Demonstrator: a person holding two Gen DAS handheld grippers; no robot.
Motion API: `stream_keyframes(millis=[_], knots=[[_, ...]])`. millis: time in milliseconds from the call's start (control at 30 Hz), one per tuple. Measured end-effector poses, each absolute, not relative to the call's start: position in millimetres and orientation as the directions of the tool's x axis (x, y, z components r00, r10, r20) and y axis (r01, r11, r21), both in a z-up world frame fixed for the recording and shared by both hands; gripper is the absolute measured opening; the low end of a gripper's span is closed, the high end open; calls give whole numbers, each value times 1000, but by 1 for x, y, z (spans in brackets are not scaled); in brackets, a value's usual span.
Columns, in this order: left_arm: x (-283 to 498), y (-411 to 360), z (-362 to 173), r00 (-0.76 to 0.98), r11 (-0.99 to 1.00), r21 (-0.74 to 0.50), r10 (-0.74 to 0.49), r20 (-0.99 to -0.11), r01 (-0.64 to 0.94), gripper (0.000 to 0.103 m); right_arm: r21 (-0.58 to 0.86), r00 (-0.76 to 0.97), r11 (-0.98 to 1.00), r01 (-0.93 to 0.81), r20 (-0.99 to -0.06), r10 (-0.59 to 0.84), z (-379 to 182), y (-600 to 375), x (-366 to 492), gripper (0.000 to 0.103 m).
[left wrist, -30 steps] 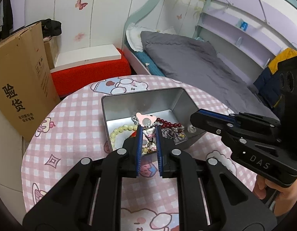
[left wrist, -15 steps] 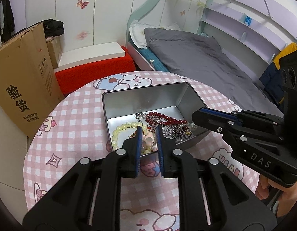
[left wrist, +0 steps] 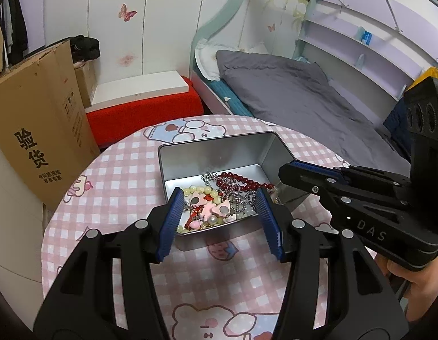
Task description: Organize jewelry
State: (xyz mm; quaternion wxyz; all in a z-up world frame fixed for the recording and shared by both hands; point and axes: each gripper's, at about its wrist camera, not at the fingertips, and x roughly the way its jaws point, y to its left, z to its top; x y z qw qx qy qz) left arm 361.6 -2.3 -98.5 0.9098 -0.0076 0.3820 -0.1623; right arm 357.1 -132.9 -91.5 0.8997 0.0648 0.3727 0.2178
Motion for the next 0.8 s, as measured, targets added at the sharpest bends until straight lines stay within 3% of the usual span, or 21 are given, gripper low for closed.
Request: stream_keyframes(millis=[100, 200, 233, 367, 600, 800], knots=[[356, -3, -95, 675, 955, -111, -274, -685, 275, 60, 291, 641, 894, -342, -623, 448, -88, -135, 354, 15], [348, -1, -89, 702, 963, -84, -246, -669, 258, 64, 293, 662, 898, -328, -607, 440, -81, -141, 348, 38], [345, 0, -86, 709, 964, -80, -241, -662, 253, 65, 284, 673, 903, -322, -603, 429, -77, -142, 344, 42], [324, 8, -71, 763, 976, -47, -198, -615, 215, 70, 262, 704, 911, -320, -578, 413, -61, -146, 328, 50], [258, 19, -39, 859, 989, 25, -114, -499, 146, 88, 184, 772, 930, -319, -519, 367, -27, -144, 268, 68], [189, 27, -13, 913, 993, 39, -85, -398, 109, 91, 94, 832, 947, -308, -456, 316, -8, -132, 201, 79]])
